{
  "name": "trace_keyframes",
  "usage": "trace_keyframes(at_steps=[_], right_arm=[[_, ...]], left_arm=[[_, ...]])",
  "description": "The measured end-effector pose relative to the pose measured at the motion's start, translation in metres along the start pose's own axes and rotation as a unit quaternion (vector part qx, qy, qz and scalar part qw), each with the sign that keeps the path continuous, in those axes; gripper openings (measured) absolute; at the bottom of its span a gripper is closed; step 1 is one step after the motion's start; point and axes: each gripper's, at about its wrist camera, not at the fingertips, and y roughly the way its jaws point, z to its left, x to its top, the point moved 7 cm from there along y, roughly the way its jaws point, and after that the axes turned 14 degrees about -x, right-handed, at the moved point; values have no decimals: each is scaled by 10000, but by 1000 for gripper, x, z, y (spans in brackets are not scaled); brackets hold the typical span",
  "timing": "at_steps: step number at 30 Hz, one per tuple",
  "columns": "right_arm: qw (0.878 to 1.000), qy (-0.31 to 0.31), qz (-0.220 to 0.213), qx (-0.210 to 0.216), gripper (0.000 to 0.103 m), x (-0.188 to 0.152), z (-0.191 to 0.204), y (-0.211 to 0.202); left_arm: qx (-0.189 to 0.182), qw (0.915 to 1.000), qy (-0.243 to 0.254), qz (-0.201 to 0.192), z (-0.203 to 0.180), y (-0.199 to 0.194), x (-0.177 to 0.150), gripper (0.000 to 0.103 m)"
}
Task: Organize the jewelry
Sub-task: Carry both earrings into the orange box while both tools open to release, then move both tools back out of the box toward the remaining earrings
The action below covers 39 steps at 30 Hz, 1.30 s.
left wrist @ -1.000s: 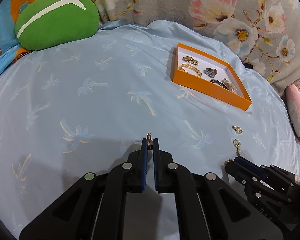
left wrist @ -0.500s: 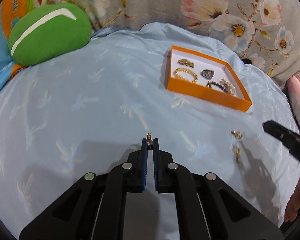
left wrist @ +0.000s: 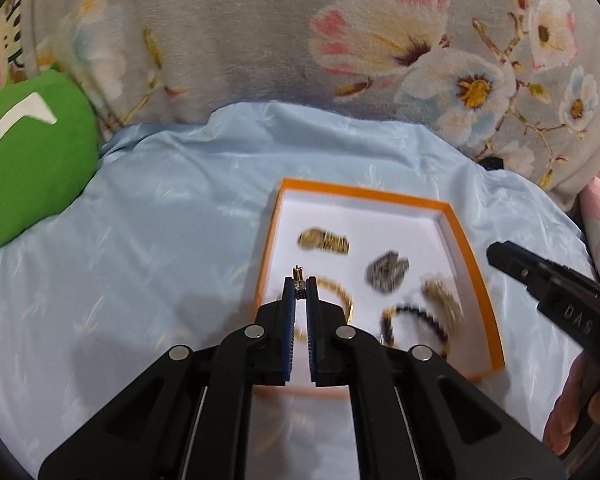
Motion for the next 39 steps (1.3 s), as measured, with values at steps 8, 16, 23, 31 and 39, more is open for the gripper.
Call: trace_keyframes(at_steps=[8,16,23,31,39], right_arm=[[9999,-105,79,-109,16,17,3,45],[9996,-154,91,-218,18,20,0,59],[9999,152,13,-68,19,17,-21,37],[9992,202,-6,351,20,-41,-39,-41],[9970,-293,464,554,20,-128,-13,-80]], left_arm=[[80,9998,117,153,0,54,25,4],[118,9996,110,232,1,78,25,8],[232,9996,-94,-155,9,51,28,51],[148,9994,-111,-302,8,-26,-15,52],[103,9992,-280,261,11,-72,-118,53]])
